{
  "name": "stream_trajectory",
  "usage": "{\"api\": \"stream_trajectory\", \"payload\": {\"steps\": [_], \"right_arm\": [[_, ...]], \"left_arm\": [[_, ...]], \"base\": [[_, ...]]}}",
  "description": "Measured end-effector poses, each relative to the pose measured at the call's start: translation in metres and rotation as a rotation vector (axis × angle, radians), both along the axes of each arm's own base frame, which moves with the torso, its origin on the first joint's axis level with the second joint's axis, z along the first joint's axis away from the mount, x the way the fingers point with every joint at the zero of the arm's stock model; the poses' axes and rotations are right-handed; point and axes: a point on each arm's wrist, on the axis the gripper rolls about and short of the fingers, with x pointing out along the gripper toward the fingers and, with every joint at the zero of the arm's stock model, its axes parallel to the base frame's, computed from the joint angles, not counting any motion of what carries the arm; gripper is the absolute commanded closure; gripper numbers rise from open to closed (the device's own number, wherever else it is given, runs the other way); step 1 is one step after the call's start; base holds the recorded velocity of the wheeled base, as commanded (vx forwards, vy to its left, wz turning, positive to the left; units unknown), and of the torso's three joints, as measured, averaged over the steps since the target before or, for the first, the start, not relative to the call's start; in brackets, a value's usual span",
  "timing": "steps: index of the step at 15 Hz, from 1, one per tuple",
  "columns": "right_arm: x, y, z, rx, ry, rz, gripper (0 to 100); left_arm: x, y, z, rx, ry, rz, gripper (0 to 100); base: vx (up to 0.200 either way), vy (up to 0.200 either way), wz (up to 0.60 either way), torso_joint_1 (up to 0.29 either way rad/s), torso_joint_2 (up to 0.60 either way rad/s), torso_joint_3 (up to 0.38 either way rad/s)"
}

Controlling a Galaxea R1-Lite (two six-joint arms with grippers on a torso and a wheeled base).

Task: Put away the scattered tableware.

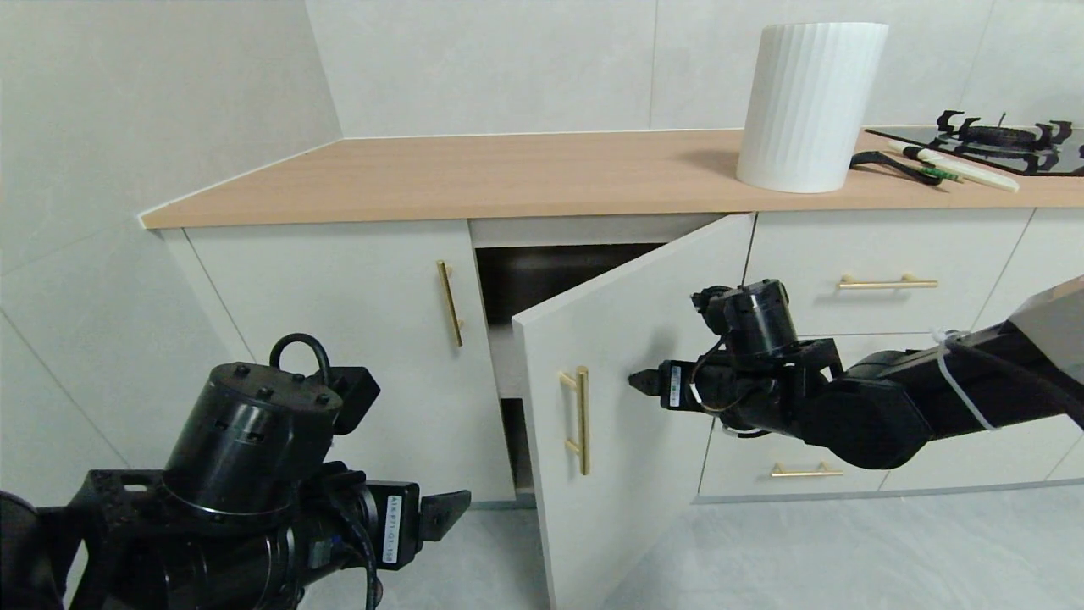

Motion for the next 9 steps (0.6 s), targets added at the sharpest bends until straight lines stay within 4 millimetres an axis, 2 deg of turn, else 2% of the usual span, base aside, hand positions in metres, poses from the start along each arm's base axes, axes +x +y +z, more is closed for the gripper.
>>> {"api": "stream_trajectory", "payload": {"steps": [9], "right_arm": [[0.0062,0.0002,-0.0053,0.019,-0.005,-0.018,0]], "left_arm": [[0.0006,-0.0002,-0.0021,0.004,0.008,0.003,0]], "base": [[0.000,0.000,0.00,0.000,0.00,0.000]]}}
